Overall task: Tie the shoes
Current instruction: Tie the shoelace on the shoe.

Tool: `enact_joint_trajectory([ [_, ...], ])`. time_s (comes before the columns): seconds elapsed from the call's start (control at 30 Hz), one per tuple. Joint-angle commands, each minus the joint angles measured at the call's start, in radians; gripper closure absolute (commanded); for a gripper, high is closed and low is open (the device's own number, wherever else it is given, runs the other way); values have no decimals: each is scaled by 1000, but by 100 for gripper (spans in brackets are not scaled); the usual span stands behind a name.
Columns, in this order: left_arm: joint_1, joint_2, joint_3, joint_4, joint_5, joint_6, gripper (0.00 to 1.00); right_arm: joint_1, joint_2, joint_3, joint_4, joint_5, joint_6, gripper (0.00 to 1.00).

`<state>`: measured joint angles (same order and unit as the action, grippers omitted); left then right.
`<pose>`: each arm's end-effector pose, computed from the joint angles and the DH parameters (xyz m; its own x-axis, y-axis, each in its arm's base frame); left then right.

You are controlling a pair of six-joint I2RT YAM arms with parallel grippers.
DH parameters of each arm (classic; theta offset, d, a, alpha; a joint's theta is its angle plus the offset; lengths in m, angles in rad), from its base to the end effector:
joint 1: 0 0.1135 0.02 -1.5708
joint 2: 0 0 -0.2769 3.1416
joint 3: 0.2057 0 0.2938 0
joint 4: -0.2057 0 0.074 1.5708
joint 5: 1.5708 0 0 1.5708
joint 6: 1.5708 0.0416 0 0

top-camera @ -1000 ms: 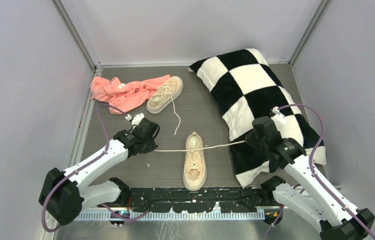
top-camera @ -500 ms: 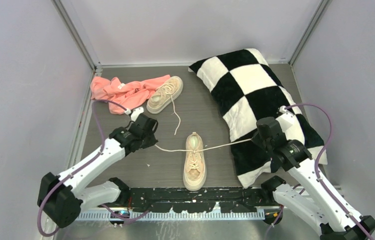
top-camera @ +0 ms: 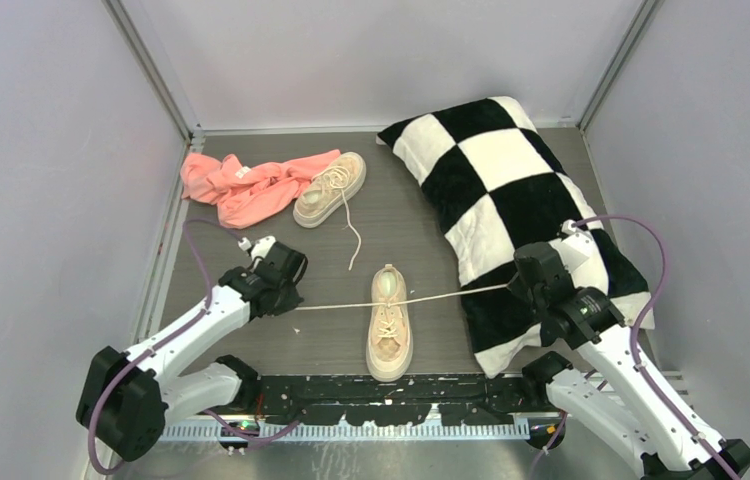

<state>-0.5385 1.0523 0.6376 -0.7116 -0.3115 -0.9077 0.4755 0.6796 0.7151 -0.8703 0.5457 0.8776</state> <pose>0.1946 -0.1014 0.1905 -0.7727 -0.4122 -0.4828 -0.3799 0.9095 -0.1686 0.1552 0.0556 0.2765 -0.4838 0.4904 -0.7249 0.4548 0.8485 0.2706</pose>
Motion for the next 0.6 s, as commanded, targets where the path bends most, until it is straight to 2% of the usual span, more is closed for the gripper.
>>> enact_joint_trajectory([
  [0.0,12,16,-34,34,-23,-40,99,-7,48,2,-13,66,6,99],
  [0.27,12,34,-12,77,-25,17,100,-6,135,29,-36,51,31,99],
  [0.3,12,34,-2,91,-3,65,99,-7,136,38,-38,33,32,93],
  [0.33,12,35,17,93,22,95,99,-7,134,50,-39,18,30,80],
  [0.37,12,36,47,86,45,115,94,-6,128,63,-39,7,26,64],
  [0.4,12,35,72,81,56,142,83,-6,121,80,-40,0,22,48],
  [0.43,11,33,99,73,71,163,68,-7,113,96,-43,-1,18,38],
  [0.47,12,31,127,60,78,179,51,-7,104,116,-51,2,15,31],
  [0.5,11,28,157,43,84,193,40,-7,98,139,-61,6,8,26],
  [0.57,11,23,222,6,110,207,29,-8,87,190,-75,3,1,19],
])
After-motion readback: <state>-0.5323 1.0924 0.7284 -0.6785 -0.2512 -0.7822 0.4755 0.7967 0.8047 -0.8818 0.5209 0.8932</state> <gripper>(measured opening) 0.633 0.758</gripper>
